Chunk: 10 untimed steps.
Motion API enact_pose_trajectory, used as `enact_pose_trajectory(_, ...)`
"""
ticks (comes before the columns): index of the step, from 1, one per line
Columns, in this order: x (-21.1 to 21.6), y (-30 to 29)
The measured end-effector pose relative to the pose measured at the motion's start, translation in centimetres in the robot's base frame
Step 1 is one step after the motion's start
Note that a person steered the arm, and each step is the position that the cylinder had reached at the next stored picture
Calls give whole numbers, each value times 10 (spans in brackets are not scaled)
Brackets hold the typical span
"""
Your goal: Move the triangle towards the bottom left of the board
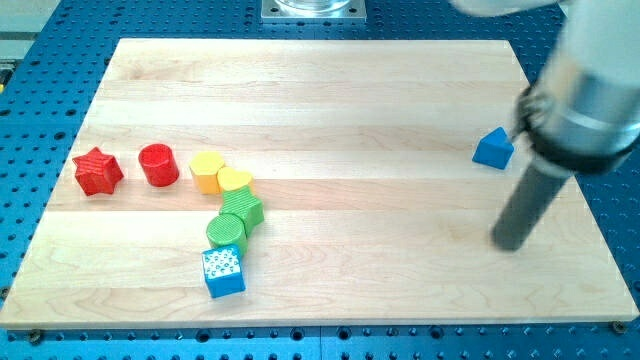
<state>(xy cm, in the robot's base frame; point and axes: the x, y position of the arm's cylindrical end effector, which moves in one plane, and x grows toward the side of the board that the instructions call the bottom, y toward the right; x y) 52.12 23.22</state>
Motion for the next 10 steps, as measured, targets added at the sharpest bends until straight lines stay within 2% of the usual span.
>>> enact_pose_trajectory(1, -76, 71)
enact_pose_trajectory(2, -119, 59)
enact_pose_trajectory(3, -115, -10)
enact_pose_trajectory(4, -45, -56)
enact_pose_trajectory(5, -10, -91)
enact_pose_trajectory(6, 13, -150)
enact_pose_trajectory(7, 28, -182)
enact_pose_trajectory(8, 67, -225)
enact_pose_trajectory(9, 96, -249)
enact_pose_trajectory(10, 97, -255)
